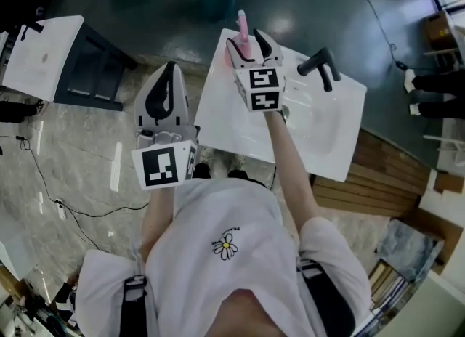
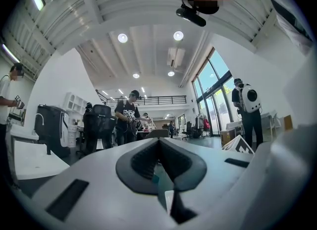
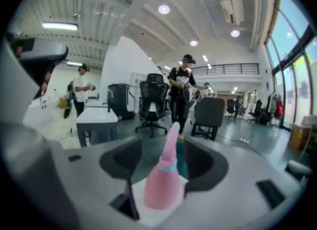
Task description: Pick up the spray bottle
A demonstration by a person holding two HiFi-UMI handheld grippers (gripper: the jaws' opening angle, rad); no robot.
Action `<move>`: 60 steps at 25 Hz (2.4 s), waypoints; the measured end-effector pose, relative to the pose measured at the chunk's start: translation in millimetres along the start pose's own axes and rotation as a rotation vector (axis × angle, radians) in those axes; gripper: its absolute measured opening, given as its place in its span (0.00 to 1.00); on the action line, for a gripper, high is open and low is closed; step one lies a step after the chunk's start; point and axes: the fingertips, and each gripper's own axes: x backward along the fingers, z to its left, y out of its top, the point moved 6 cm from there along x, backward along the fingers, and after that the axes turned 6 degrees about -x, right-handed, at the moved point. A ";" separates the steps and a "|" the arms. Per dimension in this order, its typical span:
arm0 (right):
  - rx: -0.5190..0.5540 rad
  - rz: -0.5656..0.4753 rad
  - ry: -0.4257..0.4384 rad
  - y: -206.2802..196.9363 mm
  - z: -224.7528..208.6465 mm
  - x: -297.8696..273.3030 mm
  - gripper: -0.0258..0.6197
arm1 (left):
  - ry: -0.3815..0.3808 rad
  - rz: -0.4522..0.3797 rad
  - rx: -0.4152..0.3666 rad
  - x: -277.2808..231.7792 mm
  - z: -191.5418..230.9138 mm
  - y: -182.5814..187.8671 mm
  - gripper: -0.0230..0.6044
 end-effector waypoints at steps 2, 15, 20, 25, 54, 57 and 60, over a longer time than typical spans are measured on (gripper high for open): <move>0.004 0.018 -0.007 -9.0 -0.5 -9.5 0.45 | 0.005 0.018 -0.002 -0.4 3.5 -5.8 0.07; -0.070 0.071 -0.034 -42.3 -3.6 -37.2 0.44 | 0.025 0.070 -0.017 3.4 13.5 -22.4 0.07; -0.081 0.069 -0.061 -42.8 -8.6 -36.3 0.35 | 0.037 0.068 -0.020 3.9 18.4 -22.8 0.07; -0.093 0.065 -0.066 -43.2 -12.5 -36.5 0.31 | 0.033 0.084 -0.029 4.7 17.1 -26.0 0.07; -0.105 0.031 -0.070 -25.6 -13.4 -26.6 0.28 | 0.011 0.046 -0.029 -0.3 15.2 -13.0 0.07; -0.110 0.004 -0.078 -12.5 -15.2 -20.1 0.28 | 0.012 0.043 -0.026 -0.4 13.2 -10.5 0.07; -0.100 -0.028 -0.087 5.2 -13.6 -14.5 0.28 | 0.010 0.039 -0.023 0.1 14.1 -9.8 0.07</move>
